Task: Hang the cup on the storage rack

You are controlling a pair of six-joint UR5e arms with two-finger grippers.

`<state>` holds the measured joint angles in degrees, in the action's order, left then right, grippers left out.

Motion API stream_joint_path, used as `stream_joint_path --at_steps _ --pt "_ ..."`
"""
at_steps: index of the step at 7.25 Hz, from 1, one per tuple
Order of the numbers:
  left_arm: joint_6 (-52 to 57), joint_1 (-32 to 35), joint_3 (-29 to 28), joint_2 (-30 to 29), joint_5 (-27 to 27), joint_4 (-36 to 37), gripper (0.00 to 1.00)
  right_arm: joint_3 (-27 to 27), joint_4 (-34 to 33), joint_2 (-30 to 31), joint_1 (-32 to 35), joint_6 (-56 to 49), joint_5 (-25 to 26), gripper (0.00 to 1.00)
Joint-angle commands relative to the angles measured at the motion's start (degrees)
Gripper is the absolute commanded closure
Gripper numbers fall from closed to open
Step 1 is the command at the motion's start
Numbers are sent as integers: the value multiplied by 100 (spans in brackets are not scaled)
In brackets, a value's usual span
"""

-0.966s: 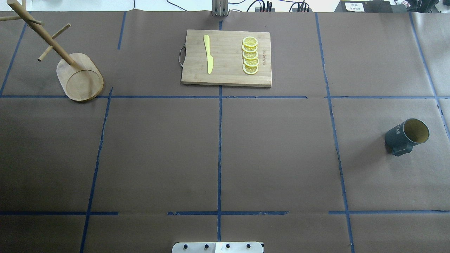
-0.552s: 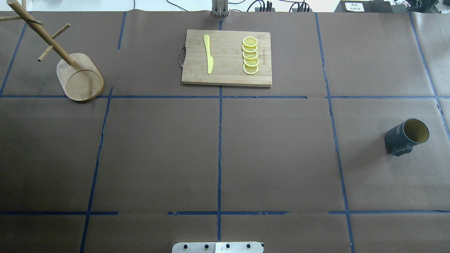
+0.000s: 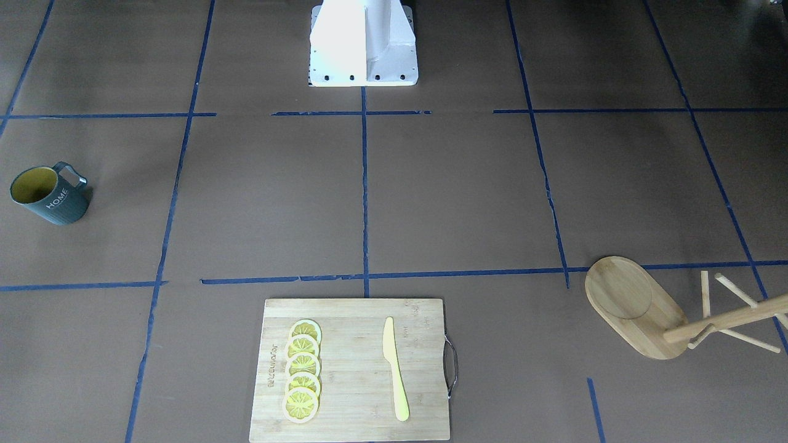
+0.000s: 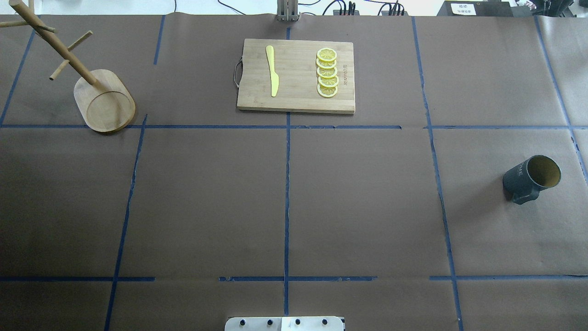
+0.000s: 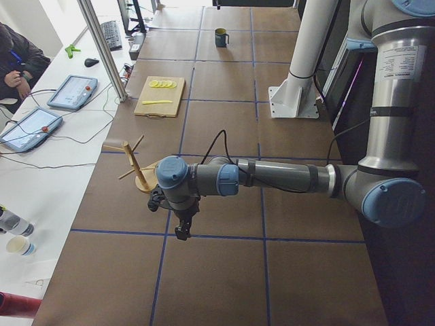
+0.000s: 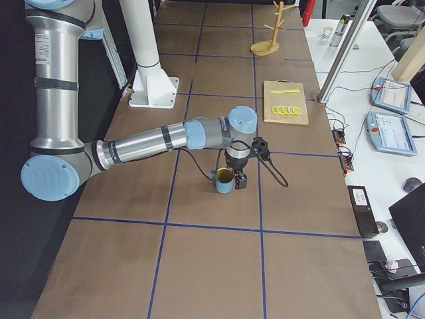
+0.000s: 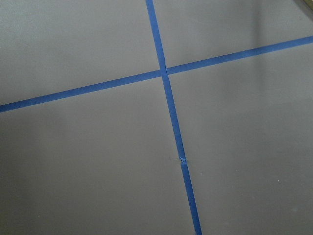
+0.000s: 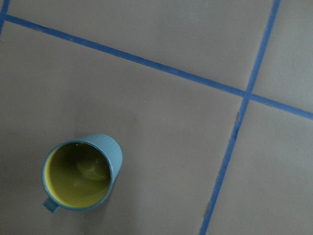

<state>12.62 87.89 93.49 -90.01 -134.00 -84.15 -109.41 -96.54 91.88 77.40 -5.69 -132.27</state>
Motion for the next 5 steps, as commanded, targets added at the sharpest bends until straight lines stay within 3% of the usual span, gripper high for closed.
stream_joint_path --at_steps 1,5 --pt "3 0 12 1 -3 4 0 243 4 -441 -435 59 -18 0" --pt "3 -9 29 1 -3 -5 0 1086 2354 144 -876 1404 26 1"
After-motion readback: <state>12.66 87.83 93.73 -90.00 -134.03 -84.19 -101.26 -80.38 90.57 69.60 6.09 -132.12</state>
